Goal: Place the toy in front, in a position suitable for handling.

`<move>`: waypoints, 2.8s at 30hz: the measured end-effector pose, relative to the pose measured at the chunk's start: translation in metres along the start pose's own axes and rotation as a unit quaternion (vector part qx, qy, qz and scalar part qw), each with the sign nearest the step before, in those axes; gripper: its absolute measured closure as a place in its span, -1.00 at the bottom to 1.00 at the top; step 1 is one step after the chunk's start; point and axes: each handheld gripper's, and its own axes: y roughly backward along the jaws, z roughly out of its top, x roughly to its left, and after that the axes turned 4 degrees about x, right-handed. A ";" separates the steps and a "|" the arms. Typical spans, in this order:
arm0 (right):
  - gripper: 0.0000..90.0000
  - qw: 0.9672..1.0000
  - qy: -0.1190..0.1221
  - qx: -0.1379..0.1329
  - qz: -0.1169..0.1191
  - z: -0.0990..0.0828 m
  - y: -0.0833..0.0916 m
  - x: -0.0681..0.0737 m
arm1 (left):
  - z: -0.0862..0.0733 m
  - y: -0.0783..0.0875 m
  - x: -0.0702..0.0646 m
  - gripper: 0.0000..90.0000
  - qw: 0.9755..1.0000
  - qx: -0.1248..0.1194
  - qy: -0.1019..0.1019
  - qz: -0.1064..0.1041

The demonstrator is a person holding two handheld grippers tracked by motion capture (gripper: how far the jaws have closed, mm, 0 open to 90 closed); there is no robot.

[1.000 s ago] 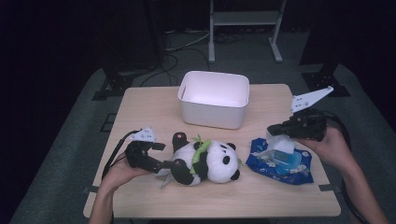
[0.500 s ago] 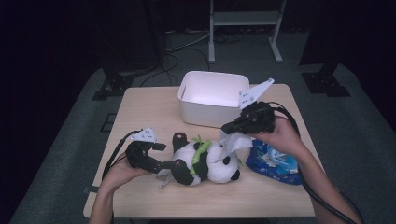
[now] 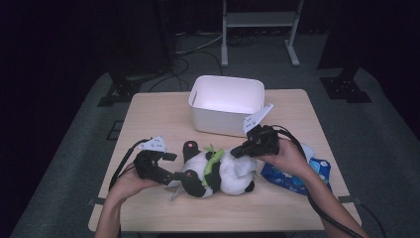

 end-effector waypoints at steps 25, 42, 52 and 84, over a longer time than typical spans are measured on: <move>0.74 1.000 -0.022 0.015 -0.012 -0.042 -0.023 0.002 | 0.003 -0.001 -0.002 -0.57 1.000 -0.003 -0.001 -0.012; 0.91 1.000 0.012 0.011 0.006 -0.022 -0.018 0.029 | 0.007 -0.023 -0.007 -0.52 0.999 0.012 -0.008 -0.034; 0.91 0.996 0.086 0.033 0.010 0.043 -0.055 0.047 | 0.006 -0.025 -0.010 -0.52 0.999 0.016 -0.011 -0.032; 0.89 0.998 -0.049 0.014 -0.037 -0.047 -0.015 -0.014 | 0.007 -0.027 -0.013 -0.51 0.999 0.022 -0.021 -0.021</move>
